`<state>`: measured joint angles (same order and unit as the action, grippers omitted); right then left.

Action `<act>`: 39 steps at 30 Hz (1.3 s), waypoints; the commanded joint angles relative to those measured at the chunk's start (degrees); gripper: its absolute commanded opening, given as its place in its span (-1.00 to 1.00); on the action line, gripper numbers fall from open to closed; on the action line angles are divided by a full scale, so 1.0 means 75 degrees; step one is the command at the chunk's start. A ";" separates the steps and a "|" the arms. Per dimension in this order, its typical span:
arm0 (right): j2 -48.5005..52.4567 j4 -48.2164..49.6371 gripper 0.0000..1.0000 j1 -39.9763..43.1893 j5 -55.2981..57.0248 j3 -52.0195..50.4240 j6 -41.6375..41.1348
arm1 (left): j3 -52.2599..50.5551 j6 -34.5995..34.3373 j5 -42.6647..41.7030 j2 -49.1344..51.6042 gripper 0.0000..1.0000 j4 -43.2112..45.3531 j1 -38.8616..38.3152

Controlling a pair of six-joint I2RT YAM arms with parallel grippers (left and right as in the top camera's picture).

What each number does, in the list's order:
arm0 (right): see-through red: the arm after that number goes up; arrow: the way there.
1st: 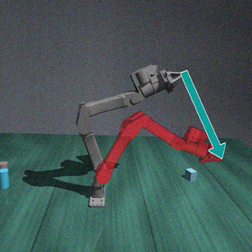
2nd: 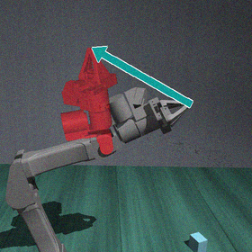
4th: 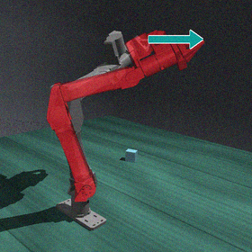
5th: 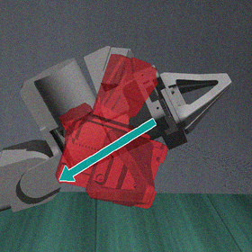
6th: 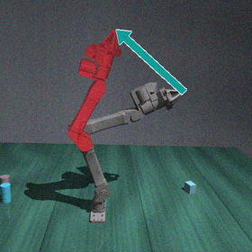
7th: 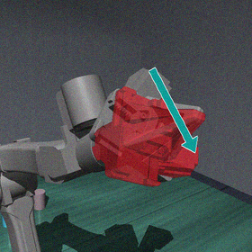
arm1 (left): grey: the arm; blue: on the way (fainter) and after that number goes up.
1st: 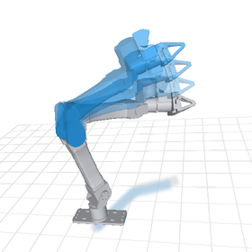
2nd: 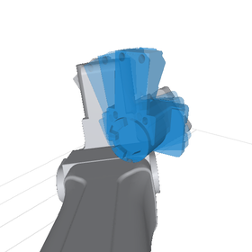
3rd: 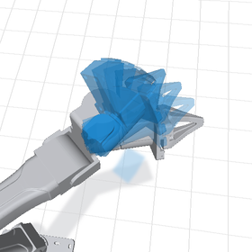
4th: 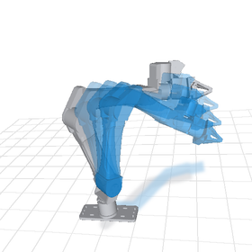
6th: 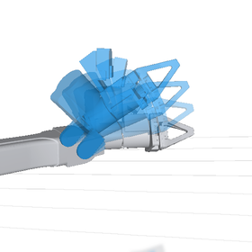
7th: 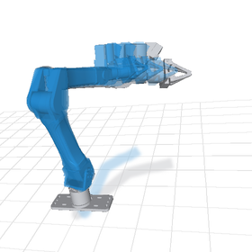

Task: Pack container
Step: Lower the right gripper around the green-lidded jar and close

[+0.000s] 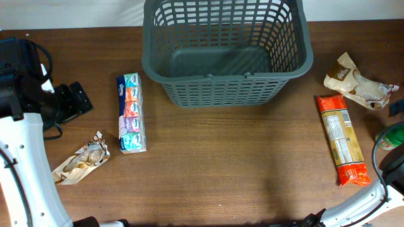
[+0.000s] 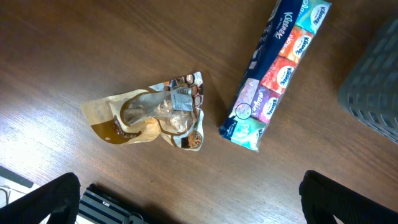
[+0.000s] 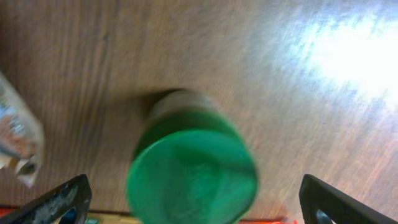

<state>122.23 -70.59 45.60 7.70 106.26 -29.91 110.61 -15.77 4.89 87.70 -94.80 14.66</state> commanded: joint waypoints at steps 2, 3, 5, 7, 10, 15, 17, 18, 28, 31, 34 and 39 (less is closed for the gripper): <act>0.0140 0.0000 0.97 0.0119 0.0003 -0.0047 0.0079 | -0.0015 0.0114 -0.0023 0.0029 0.99 -0.0026 0.0041; 0.0143 0.0000 0.97 0.0102 0.0000 -0.0047 0.0079 | -0.0015 0.0114 -0.0023 0.0029 0.98 -0.0026 0.0041; 0.0143 0.0017 0.97 0.0061 -0.0003 -0.0047 0.0102 | -0.0015 0.0114 -0.0023 0.0029 0.98 -0.0026 0.0041; 0.0149 0.0032 0.97 -0.0003 0.0000 -0.0047 0.0102 | -0.0015 0.0114 -0.0023 0.0029 0.99 -0.0026 0.0041; 0.0210 0.0044 0.97 -0.0061 0.0006 -0.0047 0.0102 | -0.0015 0.0114 -0.0023 0.0029 0.99 -0.0026 0.0041; 0.0434 0.0015 0.97 -0.0087 0.0012 -0.0096 0.0131 | -0.0015 0.0114 -0.0023 0.0029 0.98 -0.0026 0.0041; 0.0557 0.0015 0.98 -0.0087 0.0009 -0.0117 0.0131 | -0.0015 0.0114 -0.0023 0.0029 0.99 -0.0026 0.0041; 0.0615 0.0015 0.97 -0.0087 0.0009 -0.0119 0.0131 | -0.0015 0.0114 -0.0023 0.0029 0.99 -0.0026 0.0041; 0.0944 0.0073 0.97 -0.0087 0.0009 -0.0169 0.0154 | -0.0015 0.0114 -0.0023 0.0029 0.99 -0.0026 0.0041; 0.1023 0.0087 0.97 -0.0087 0.0009 -0.0169 0.0157 | -0.0015 0.0114 -0.0023 0.0029 0.99 -0.0026 0.0041; 0.1116 0.0219 0.97 -0.0087 -0.0187 -0.0169 0.0481 | -0.0015 0.0114 -0.0023 0.0029 0.99 -0.0026 0.0041; 0.1169 0.0440 0.97 -0.0087 -0.0358 -0.0286 0.0562 | -0.0015 0.0114 -0.0023 0.0029 0.99 -0.0026 0.0041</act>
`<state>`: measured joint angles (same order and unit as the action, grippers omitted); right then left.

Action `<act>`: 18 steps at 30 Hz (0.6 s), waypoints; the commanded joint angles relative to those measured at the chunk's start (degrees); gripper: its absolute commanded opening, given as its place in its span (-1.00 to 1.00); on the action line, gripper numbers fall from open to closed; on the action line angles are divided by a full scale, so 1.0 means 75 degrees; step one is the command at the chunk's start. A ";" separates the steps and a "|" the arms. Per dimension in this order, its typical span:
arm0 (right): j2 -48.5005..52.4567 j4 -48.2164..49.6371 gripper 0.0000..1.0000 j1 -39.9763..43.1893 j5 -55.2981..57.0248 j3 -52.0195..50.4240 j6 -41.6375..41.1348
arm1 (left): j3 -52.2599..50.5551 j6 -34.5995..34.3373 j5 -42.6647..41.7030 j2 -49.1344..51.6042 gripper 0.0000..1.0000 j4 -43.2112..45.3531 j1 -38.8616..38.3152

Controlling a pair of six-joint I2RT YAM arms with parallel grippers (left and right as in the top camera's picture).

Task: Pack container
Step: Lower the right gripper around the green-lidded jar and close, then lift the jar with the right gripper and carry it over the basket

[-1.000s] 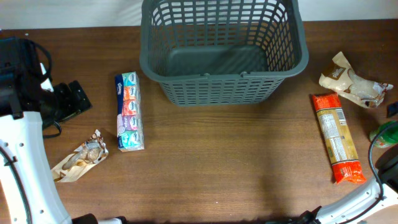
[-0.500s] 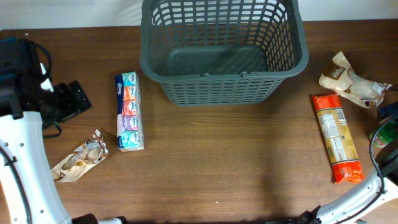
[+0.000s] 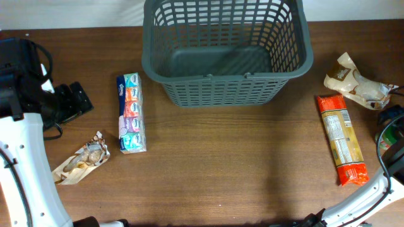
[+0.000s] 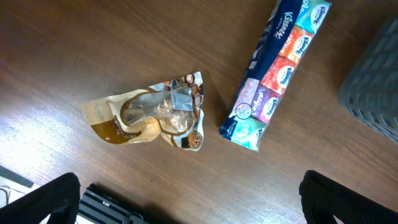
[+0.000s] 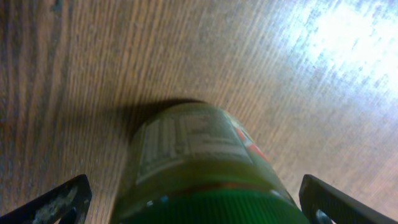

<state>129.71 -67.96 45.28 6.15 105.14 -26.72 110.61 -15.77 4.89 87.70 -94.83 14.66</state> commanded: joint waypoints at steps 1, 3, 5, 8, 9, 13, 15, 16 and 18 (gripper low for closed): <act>0.0172 0.0122 0.97 -0.0044 -0.0163 -0.0149 0.0163 | -0.0015 0.0114 -0.0023 0.0029 0.98 -0.0023 0.0041; 0.0172 0.0192 0.97 -0.0044 -0.0187 -0.0181 0.0219 | -0.0015 0.0114 -0.0023 0.0029 0.98 -0.0023 0.0041; 0.0172 0.0242 0.97 -0.0044 -0.0204 -0.0219 0.0254 | -0.0015 0.0114 -0.0023 0.0029 0.99 -0.0023 0.0041; 0.0172 0.0358 0.97 -0.0044 -0.0219 -0.0347 0.0315 | -0.0015 0.0114 -0.0023 0.0029 0.99 -0.0023 0.0041; 0.0172 0.0446 0.97 -0.0044 -0.0219 -0.0449 0.0332 | -0.0015 0.0114 -0.0023 0.0029 0.98 -0.0023 0.0041; 0.0172 0.0525 0.97 -0.0044 -0.0219 -0.0548 0.0335 | -0.0015 0.0114 -0.0023 0.0029 0.99 -0.0023 0.0041; 0.0172 0.0525 0.97 -0.0044 -0.0221 -0.0548 0.0335 | -0.0015 0.0114 -0.0023 0.0029 0.99 -0.0023 0.0041; 0.0172 0.0525 0.97 -0.0044 -0.0221 -0.0548 0.0335 | -0.0015 0.0114 -0.0023 0.0029 0.98 -0.0023 0.0041; 0.0172 0.0519 0.97 -0.0044 -0.0224 -0.0548 0.0344 | -0.0015 0.0114 -0.0023 0.0029 0.99 -0.0023 0.0041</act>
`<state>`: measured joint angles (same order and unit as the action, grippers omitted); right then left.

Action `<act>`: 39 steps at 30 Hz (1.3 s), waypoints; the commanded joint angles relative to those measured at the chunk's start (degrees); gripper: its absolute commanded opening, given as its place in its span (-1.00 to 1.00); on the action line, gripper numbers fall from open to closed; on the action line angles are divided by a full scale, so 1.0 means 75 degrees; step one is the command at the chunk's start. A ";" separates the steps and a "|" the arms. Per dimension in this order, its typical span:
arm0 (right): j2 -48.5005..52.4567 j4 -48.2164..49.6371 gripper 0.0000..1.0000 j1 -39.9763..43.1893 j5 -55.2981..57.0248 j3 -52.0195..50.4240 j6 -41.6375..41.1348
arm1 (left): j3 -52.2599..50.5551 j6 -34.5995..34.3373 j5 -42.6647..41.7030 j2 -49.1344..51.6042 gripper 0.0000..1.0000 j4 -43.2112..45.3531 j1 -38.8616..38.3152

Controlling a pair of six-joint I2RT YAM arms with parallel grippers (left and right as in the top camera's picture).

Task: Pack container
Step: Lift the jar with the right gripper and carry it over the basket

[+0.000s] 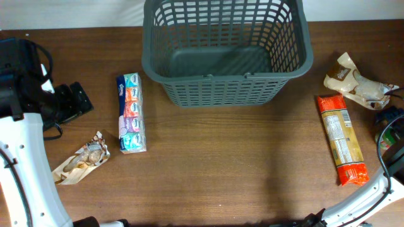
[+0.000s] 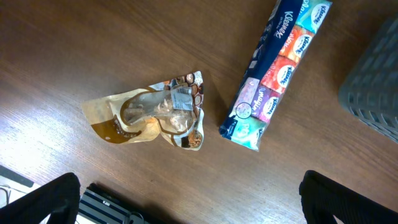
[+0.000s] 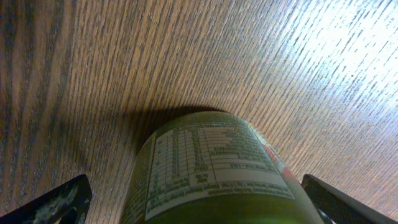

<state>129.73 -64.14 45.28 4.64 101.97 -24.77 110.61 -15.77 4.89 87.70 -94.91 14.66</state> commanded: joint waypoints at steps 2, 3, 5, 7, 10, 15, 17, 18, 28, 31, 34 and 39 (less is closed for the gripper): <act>0.0169 0.0009 0.99 -0.0041 -0.0096 -0.0125 0.0134 | -0.0015 0.0114 -0.0023 0.0029 0.99 -0.0012 0.0041; 0.0169 0.0009 0.88 -0.0041 -0.0166 -0.0125 0.0149 | -0.0015 0.0114 -0.0023 0.0029 0.99 -0.0012 0.0041; 0.0169 0.0009 0.54 -0.0041 -0.0297 -0.0125 0.0195 | -0.0015 0.0114 -0.0023 0.0029 0.99 -0.0012 0.0038; 0.0169 0.0006 0.17 -0.0041 -0.0338 -0.0125 0.0201 | -0.0015 0.0114 -0.0023 0.0029 0.99 -0.0012 0.0041; 0.0169 -0.0032 -0.45 -0.0041 -0.0341 -0.0125 0.0219 | -0.0015 0.0114 -0.0023 0.0029 0.99 -0.0012 0.0041; 0.0166 -0.0195 -0.92 -0.0041 -0.0659 -0.0064 0.0219 | -0.0015 0.0114 -0.0023 0.0029 0.99 -0.0012 0.0041; 0.0152 -0.0440 -0.92 -0.0047 -0.1259 0.0239 0.0321 | -0.0015 0.0117 -0.0023 0.0029 0.99 -0.0012 0.0038; 0.0125 -0.0554 -0.92 -0.0061 -0.1507 0.0423 0.0449 | -0.0015 0.0114 -0.0023 0.0029 0.98 -0.0012 0.0041; -0.0930 -0.2471 -0.92 -0.0988 -0.2911 0.4712 0.1314 | -0.0015 0.0114 -0.0023 0.0029 0.99 -0.0012 0.0041; -0.1236 -0.2891 -0.92 -0.1582 -0.3348 0.6199 0.1338 | -0.0015 0.0114 -0.0023 0.0029 0.99 -0.0012 0.0041; -0.1591 -0.3019 -0.92 -0.2547 -0.3360 0.7676 0.1399 | -0.0015 0.0114 -0.0023 0.0029 0.99 -0.0012 0.0041; -0.1947 -0.2818 -0.92 -0.4704 -0.2859 0.9445 0.1472 | -0.0015 0.0114 -0.0023 0.0029 0.99 -0.0012 0.0041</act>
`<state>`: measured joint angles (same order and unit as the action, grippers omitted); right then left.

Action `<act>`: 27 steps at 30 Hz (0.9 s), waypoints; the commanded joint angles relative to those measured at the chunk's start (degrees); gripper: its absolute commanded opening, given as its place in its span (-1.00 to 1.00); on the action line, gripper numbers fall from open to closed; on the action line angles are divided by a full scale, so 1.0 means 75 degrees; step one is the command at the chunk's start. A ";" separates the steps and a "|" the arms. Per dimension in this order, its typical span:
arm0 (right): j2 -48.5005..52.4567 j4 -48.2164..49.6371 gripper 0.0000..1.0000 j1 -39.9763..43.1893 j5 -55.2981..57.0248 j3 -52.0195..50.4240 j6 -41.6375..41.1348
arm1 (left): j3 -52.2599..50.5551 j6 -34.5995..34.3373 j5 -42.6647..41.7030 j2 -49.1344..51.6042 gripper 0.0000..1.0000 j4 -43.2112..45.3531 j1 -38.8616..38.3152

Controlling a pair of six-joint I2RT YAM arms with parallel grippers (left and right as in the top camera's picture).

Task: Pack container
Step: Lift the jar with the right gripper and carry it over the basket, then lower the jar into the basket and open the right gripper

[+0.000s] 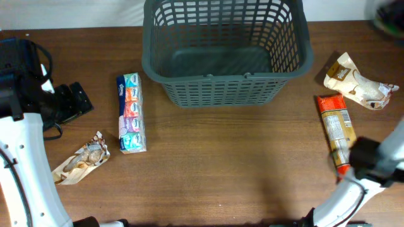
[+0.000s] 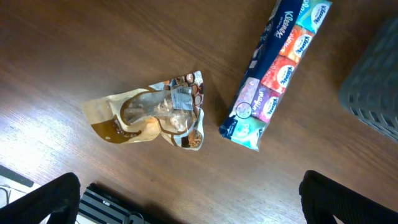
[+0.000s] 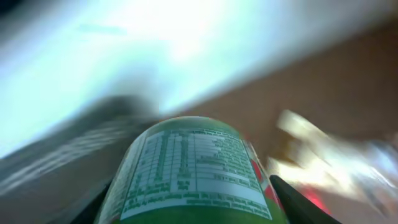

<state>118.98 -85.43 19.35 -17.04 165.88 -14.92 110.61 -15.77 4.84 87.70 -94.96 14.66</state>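
Note:
A green jar with a nutrition label fills the right wrist view, and my right gripper is shut on it, a finger pressed to each side. Overhead, jar and gripper are a dark green blur raised at the far right corner, right of the grey basket, which holds nothing. My left gripper is open over the table's left side, above a tan snack bag and a Kleenex tissue pack.
A second tan snack bag and a long orange packet lie at the right. My right arm covers the packet's near end. The tissue pack and left snack bag lie left of the basket.
The right gripper's fingers stood apart on either side of the jar on the table. Now they are shut on it and it is raised high near the far right corner. The left arm has not moved.
The right gripper was above the green jar at the table's right edge, looking down on its lid. Then it was lower, with the jar's label between its open fingers. Now it holds the jar in the air. The left arm and other items stayed put.

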 commanded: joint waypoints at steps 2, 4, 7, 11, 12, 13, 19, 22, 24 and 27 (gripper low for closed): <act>-0.0516 0.0055 -0.93 -0.2157 0.0370 0.1247 0.0157 | -0.0015 0.0114 -0.0017 0.0029 0.99 -0.0006 0.0041; -0.0507 0.0050 -0.92 -0.3048 0.0632 0.1239 0.0160 | -0.0015 0.0114 -0.0017 0.0029 0.99 -0.0006 0.0041; -0.0358 0.0044 -0.92 -0.4147 0.1367 0.0973 0.0160 | -0.0015 0.0114 -0.0017 0.0029 0.98 -0.0006 0.0041; 0.0044 0.0044 -0.93 -0.5161 0.2914 0.0393 0.0160 | -0.0015 0.0114 -0.0017 0.0029 0.99 -0.0006 0.0041; 0.0154 0.0044 -0.92 -0.5298 0.3115 0.0216 0.0160 | -0.0015 0.0114 -0.0017 0.0029 0.99 -0.0006 0.0041; 0.0289 0.0058 -0.92 -0.5403 0.3200 0.0012 0.0160 | -0.0015 0.0114 -0.0017 0.0029 0.99 -0.0006 0.0041; 0.0860 0.0688 -0.93 -0.5412 0.3311 -0.1189 0.0154 | -0.0015 0.0117 -0.0017 0.0029 0.98 -0.0006 0.0041; 0.1090 0.0886 -0.92 -0.5222 0.3308 -0.1533 0.0125 | -0.0015 0.0114 -0.0017 0.0029 0.99 -0.0006 0.0041; 0.1224 0.0868 -0.92 -0.5059 0.3267 -0.1673 0.0128 | -0.0015 0.0114 -0.0017 0.0029 0.98 -0.0006 0.0041; 0.1501 0.0729 -0.92 -0.4768 0.3013 -0.1766 0.0131 | -0.0015 0.0114 -0.0017 0.0029 0.99 -0.0006 0.0041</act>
<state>129.78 -79.75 -18.90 5.30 152.62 -14.13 110.61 -15.77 4.86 87.70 -94.96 14.66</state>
